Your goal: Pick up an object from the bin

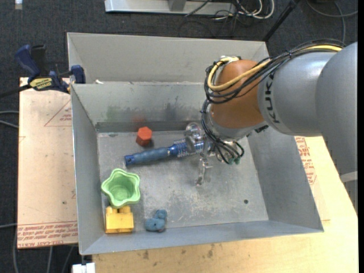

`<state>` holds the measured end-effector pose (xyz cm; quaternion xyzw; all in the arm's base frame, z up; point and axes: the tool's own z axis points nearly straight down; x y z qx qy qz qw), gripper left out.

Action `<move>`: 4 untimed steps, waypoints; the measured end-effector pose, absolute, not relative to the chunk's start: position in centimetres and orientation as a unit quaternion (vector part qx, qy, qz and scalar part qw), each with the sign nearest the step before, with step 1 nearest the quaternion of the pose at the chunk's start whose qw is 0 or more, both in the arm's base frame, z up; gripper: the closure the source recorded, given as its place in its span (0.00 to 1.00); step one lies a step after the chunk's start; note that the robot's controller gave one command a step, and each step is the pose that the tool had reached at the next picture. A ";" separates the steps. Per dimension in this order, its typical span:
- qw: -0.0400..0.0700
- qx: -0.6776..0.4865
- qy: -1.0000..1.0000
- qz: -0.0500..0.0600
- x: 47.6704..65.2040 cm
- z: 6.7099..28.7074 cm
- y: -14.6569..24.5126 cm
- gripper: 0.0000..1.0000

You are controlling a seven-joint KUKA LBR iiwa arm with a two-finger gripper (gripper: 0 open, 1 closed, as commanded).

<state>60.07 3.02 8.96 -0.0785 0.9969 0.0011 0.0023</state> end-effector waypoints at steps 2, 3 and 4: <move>0.001 -0.012 1.000 0.001 64.3 7.0 4.1 1.00; 0.006 -0.014 1.000 0.000 65.7 17.6 2.9 1.00; 0.006 -0.053 0.999 0.000 63.3 34.4 3.7 1.00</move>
Offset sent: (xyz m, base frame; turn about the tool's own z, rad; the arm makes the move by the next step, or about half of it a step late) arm 0.0423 0.0102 -0.0196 0.1363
